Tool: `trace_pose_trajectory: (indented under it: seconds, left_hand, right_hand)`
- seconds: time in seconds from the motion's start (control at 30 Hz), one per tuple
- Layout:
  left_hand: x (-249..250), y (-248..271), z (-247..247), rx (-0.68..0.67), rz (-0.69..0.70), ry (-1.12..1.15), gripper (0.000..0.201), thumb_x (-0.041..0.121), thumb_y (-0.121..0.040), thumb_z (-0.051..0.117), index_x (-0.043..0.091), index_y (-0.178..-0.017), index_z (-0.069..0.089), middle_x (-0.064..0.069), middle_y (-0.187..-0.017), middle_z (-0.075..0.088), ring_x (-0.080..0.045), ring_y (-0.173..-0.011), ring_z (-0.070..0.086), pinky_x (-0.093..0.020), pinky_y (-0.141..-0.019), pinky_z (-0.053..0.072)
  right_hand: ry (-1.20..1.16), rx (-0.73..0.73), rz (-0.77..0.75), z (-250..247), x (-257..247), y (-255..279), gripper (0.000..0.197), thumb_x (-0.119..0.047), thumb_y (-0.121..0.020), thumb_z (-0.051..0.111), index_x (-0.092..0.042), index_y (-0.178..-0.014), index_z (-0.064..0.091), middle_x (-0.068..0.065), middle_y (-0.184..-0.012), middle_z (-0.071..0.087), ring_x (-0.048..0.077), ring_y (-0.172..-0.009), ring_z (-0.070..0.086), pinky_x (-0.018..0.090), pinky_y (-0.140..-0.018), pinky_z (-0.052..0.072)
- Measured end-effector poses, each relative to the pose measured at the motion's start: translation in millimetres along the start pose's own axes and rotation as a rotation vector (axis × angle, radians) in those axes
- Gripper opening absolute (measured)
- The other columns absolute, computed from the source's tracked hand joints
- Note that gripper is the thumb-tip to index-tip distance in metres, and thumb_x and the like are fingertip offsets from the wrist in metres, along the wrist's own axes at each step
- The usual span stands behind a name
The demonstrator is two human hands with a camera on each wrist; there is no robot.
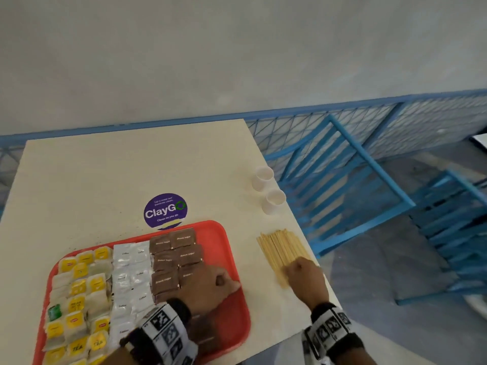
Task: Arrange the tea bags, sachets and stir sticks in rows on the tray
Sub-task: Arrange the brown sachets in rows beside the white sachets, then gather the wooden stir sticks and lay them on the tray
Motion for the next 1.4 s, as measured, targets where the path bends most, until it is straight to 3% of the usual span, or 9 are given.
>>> trace_pose_trajectory:
  seconds: [0.1, 0.17, 0.23, 0.33, 0.47, 0.67, 0.83, 1.03, 1.4]
  left_hand:
    - [22.8, -36.7, 27.0, -0.091, -0.055, 0.133, 0.021, 0.038, -0.09, 0.064, 0.019, -0.079, 0.065, 0.003, -0.07, 0.069, -0.01, -0.063, 0.062, -0.036, -0.074, 0.055]
    - [40.4, -56.7, 42.7, -0.103, -0.113, 0.195, 0.037, 0.052, -0.078, 0.057, 0.015, -0.082, 0.06, -0.002, -0.077, 0.065, -0.018, -0.071, 0.062, -0.037, -0.074, 0.053]
    - [52.9, -74.5, 59.5, -0.126, -0.177, 0.189, 0.046, 0.062, -0.08, 0.052, 0.017, -0.089, 0.056, -0.004, -0.088, 0.061, -0.025, -0.085, 0.064, -0.033, -0.076, 0.048]
    - [59.7, -93.5, 77.6, -0.113, -0.273, 0.281, 0.043, 0.051, -0.101, 0.041, 0.013, -0.087, 0.055, -0.01, -0.091, 0.059, -0.027, -0.086, 0.062, -0.035, -0.074, 0.049]
    - [59.4, -101.0, 82.4, -0.037, -0.359, 0.381, 0.048, 0.054, -0.101, 0.033, 0.012, -0.099, 0.056, -0.009, -0.09, 0.063, -0.026, -0.085, 0.065, -0.034, -0.07, 0.054]
    - [53.5, -120.5, 80.6, 0.024, -0.402, 0.281, 0.057, 0.058, -0.099, 0.029, 0.011, -0.103, 0.06, -0.014, -0.107, 0.069, -0.03, -0.098, 0.068, -0.038, -0.077, 0.057]
    - [49.5, -130.7, 84.2, 0.046, -0.453, 0.117, 0.061, 0.05, -0.102, 0.031, 0.003, -0.117, 0.065, -0.015, -0.121, 0.067, -0.03, -0.113, 0.061, -0.032, -0.093, 0.046]
    - [46.6, -127.4, 77.6, 0.038, -0.48, 0.14, 0.051, 0.041, -0.104, 0.032, 0.003, -0.117, 0.063, -0.015, -0.122, 0.065, -0.03, -0.114, 0.06, -0.032, -0.093, 0.043]
    - [40.3, -112.4, 72.3, -0.037, -0.465, 0.324, 0.06, 0.054, -0.102, 0.028, 0.009, -0.101, 0.067, -0.01, -0.109, 0.072, -0.025, -0.096, 0.065, -0.031, -0.074, 0.048]
  right_hand:
    - [0.028, 0.054, 0.041, -16.8, 20.6, -47.0, 0.032, -0.039, -0.097, 0.054, -0.011, -0.112, 0.06, 0.009, -0.121, 0.058, 0.028, -0.113, 0.055, 0.037, -0.094, 0.047]
    - [0.083, -0.011, 0.11, -9.1, 31.4, -62.8, 0.056, -0.051, -0.097, 0.047, -0.013, -0.138, 0.046, 0.012, -0.145, 0.04, 0.033, -0.135, 0.038, 0.045, -0.109, 0.037]
    - [0.126, -0.058, 0.148, 6.7, 35.0, -66.8, 0.07, -0.06, -0.095, 0.039, -0.014, -0.147, 0.032, 0.013, -0.155, 0.026, 0.036, -0.143, 0.024, 0.052, -0.114, 0.03]
    - [0.165, -0.024, 0.09, 28.3, 23.7, -57.9, 0.069, -0.064, -0.095, 0.032, -0.014, -0.142, 0.033, 0.011, -0.151, 0.029, 0.034, -0.139, 0.028, 0.053, -0.108, 0.035]
    - [0.189, 0.017, 0.047, 28.9, 13.9, -45.5, 0.077, -0.076, -0.088, 0.029, -0.018, -0.137, 0.035, 0.004, -0.137, 0.037, 0.027, -0.127, 0.035, 0.047, -0.102, 0.037]
    - [0.271, -0.113, -0.009, 28.0, 11.1, -55.4, 0.104, -0.088, -0.062, 0.053, -0.018, -0.135, 0.03, 0.004, -0.134, 0.033, 0.027, -0.126, 0.034, 0.048, -0.1, 0.04]
    - [0.361, -0.14, -0.23, 59.9, -25.7, -38.1, 0.064, -0.038, -0.085, 0.056, -0.013, -0.138, 0.029, 0.006, -0.128, 0.037, 0.026, -0.119, 0.039, 0.041, -0.09, 0.05]
    - [0.348, -0.096, -0.196, 68.7, -36.2, -33.1, 0.038, -0.029, -0.098, 0.042, -0.009, -0.13, 0.036, 0.008, -0.127, 0.043, 0.024, -0.113, 0.05, 0.033, -0.085, 0.053]
    - [0.035, -0.222, -0.119, 38.3, -25.8, -53.2, 0.019, -0.026, -0.096, 0.048, -0.013, -0.106, 0.039, 0.01, -0.115, 0.057, 0.029, -0.102, 0.059, 0.032, -0.076, 0.042]
Point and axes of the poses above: each hand's wrist, its own y-axis away from the middle knuckle, its own z-axis out of the palm, x = y × z, the point moved 5 cm from there along -y, towards the middle knuckle
